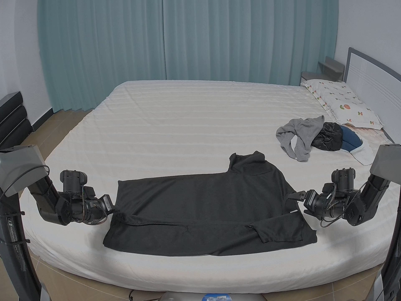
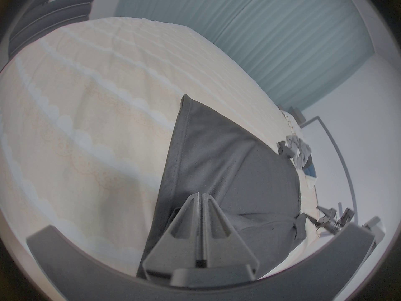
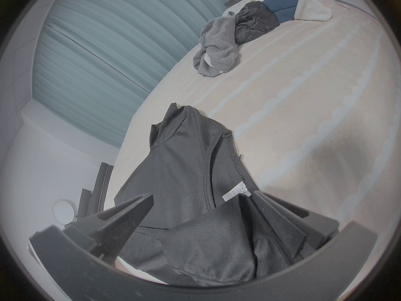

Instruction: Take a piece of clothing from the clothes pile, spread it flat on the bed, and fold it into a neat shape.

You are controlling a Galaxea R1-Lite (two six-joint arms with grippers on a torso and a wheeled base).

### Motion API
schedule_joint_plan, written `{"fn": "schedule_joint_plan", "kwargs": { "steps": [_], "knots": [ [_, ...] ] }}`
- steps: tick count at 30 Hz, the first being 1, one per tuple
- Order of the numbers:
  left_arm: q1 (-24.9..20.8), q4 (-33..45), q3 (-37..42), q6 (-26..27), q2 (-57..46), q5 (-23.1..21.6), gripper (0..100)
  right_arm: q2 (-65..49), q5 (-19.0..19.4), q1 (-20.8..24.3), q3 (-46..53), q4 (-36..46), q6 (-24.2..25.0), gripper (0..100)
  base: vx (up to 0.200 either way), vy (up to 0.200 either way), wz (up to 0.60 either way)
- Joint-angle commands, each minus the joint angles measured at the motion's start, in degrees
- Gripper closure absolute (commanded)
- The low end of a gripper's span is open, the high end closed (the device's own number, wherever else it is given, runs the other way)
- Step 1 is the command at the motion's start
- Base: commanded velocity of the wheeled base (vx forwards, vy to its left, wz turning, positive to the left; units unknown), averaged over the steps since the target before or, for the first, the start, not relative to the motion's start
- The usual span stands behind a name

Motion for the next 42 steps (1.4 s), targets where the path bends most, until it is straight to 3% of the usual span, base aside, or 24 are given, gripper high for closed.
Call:
{"fn": "schedule_joint_plan", "kwargs": {
  "steps": [1,9,19,27,35,42],
  "knots": [
    [0.3,-0.4,-1.3,-2.5,-0.1,0.0,100,0.5,0.2,0.4,-0.6,0.0,-0.2,0,0.0,0.0,0.0],
    [1.4,-1.0,-1.2,-3.9,0.1,-0.2,100,1.7,3.9,1.3,-1.6,0.3,-3.9,0,0.0,0.0,0.0],
    [1.7,-1.0,-1.2,-4.2,0.2,-0.2,100,4.4,4.1,0.7,-4.9,1.5,-9.2,0,0.0,0.0,0.0],
    [1.7,-1.1,-1.3,-6.1,-0.1,-0.3,100,4.5,4.6,-0.8,-4.9,1.1,-10.5,0,0.0,0.0,0.0],
    [1.7,-1.1,-1.6,-6.2,0.1,-0.3,100,4.9,8.5,-2.0,-2.3,0.7,-13.8,0,0.0,0.0,0.0],
    [1.6,-1.1,-1.7,-6.2,0.0,-0.3,100,7.3,9.0,-2.0,-2.3,0.5,-16.9,0,0.0,0.0,0.0]
  ]
}}
